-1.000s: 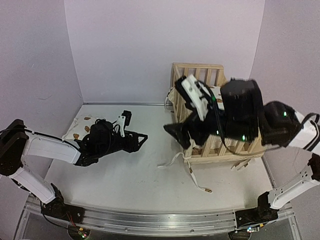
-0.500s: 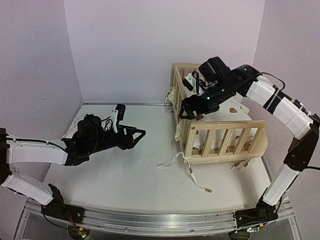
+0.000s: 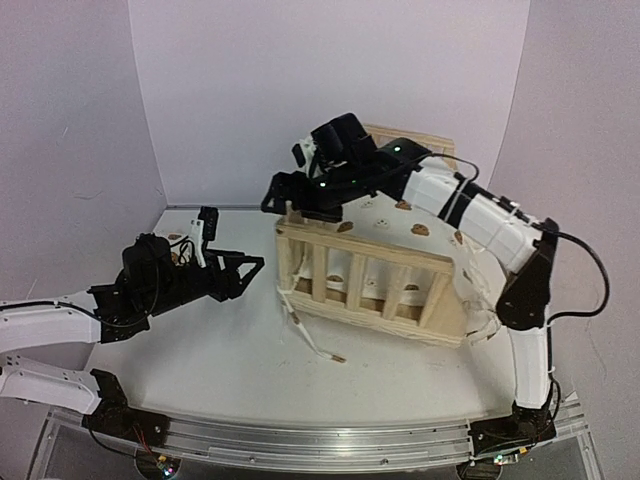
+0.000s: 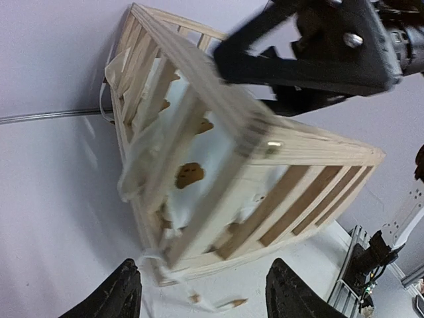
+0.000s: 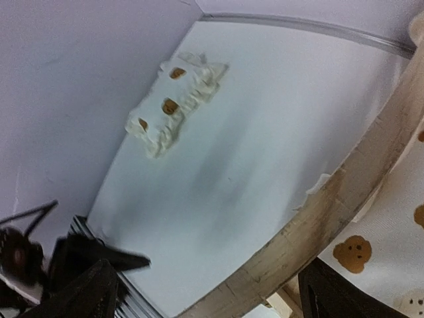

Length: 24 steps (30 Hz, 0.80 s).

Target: Set up the pet bed

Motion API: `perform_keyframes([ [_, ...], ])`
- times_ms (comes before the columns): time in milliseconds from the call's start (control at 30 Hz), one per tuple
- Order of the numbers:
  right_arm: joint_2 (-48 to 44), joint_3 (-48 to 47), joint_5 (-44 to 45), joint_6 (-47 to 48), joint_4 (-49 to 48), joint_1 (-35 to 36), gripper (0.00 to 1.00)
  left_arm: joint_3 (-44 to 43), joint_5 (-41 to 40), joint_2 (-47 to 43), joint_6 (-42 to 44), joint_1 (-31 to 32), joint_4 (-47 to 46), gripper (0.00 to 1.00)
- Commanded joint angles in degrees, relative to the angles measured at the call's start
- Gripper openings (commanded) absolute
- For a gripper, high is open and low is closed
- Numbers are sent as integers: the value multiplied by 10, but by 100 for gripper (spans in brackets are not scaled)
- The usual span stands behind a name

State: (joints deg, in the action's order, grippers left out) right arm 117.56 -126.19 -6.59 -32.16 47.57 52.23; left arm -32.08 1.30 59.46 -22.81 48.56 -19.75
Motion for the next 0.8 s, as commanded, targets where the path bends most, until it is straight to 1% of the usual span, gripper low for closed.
perform_keyframes([
  [0,115,-123,-48,-68,-161,47,98,14,-60,-83,-12,-2,43,64],
  [67,121,-141,-51,-39,-161,48,98,21,-73,-113,-15,-2,72,65],
  [100,107,-133,-50,-12,-160,46,98,21,-74,-125,-15,-2,85,65],
  [167,65,-87,-44,44,-160,41,98,13,-72,-139,-19,-2,117,65],
  [233,11,-49,-66,85,-156,23,98,-2,-52,-145,-24,-2,141,65],
  [300,-41,-2,-88,112,-146,3,98,-6,-33,-150,-48,-2,156,64],
  [400,-93,35,-141,122,-115,-46,98,5,-1,-170,-88,0,151,62],
  [500,-127,33,-178,111,-72,-99,98,19,8,-196,-96,4,147,62],
  [567,-153,35,-191,147,-34,-118,98,22,14,-205,-103,6,147,62],
  [600,-171,35,-172,176,10,-123,98,22,19,-204,-113,8,148,62],
  [667,-214,49,-94,229,80,-129,98,15,19,-191,-118,25,145,61],
  [700,-241,68,-54,242,106,-138,98,9,11,-176,-104,43,143,61],
  [733,-272,99,-12,249,121,-147,98,3,-2,-158,-84,66,138,61],
  [767,-305,160,25,253,127,-153,98,-6,-26,-136,-59,90,134,61],
])
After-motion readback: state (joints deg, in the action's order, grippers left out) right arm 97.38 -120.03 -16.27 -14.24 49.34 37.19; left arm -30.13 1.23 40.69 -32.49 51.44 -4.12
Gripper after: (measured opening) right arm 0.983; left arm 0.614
